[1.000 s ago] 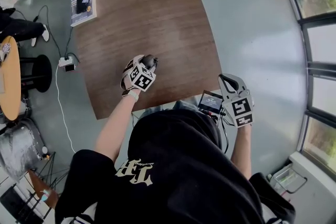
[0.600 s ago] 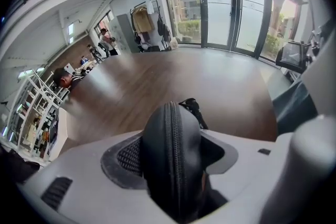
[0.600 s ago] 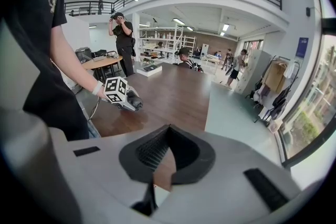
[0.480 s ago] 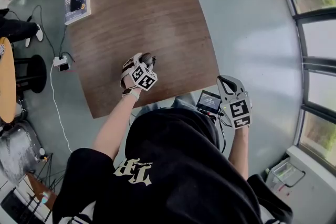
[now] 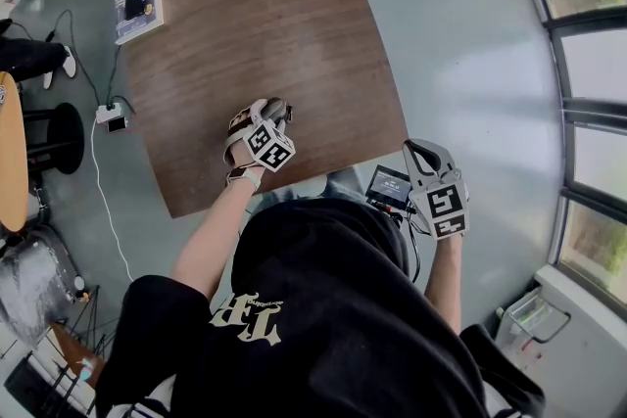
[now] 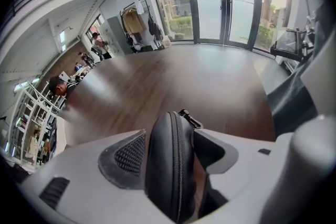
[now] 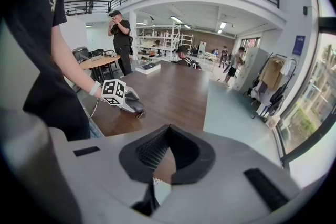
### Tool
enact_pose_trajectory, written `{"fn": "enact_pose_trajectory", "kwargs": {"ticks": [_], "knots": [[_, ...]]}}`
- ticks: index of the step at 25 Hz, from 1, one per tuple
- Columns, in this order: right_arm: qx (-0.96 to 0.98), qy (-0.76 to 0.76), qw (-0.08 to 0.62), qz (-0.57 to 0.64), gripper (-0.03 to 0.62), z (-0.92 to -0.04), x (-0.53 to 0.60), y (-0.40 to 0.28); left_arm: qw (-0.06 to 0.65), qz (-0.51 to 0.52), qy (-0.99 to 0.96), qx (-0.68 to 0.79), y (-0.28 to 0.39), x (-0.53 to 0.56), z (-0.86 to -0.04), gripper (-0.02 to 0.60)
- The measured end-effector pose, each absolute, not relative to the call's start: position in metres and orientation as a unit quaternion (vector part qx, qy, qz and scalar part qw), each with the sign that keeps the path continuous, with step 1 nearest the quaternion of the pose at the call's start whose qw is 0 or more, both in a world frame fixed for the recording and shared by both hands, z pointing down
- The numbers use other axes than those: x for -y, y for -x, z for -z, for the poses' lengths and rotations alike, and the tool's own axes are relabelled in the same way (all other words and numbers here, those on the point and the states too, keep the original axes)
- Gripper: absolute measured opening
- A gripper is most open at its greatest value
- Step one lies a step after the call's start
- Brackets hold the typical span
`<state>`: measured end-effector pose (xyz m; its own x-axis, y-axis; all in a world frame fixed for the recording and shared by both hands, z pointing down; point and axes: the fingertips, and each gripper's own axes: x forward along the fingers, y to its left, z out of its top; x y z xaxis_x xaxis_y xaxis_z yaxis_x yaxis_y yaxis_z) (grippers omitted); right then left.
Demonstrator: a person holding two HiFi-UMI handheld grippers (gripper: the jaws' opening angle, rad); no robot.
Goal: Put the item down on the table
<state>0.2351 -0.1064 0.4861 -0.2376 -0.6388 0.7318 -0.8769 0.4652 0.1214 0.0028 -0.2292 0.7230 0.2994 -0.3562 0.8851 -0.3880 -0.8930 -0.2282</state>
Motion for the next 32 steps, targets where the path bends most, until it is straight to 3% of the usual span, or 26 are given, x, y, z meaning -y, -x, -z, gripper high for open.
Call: {"fn": "enact_pose_trajectory", "kwargs": {"ticks": [20,29,32], "knots": [[0.784,-0.481,0.362,-0.151,-0.012,-0.488,0.106,-0.235,0.037,-0.516,-0.823,0.234,-0.008,0.193,-0.693,0.276],[0.805,-0.460,0.351,-0.132,-0.012,-0.481,0.122,-0.228,0.108,-0.407,-0.844,0.333,0.023,0.186,-0.619,0.275],[0.816,-0.445,0.349,-0.121,-0.012,-0.480,0.128,-0.221,0.125,-0.360,-0.844,0.378,0.036,0.184,-0.584,0.219]]}}
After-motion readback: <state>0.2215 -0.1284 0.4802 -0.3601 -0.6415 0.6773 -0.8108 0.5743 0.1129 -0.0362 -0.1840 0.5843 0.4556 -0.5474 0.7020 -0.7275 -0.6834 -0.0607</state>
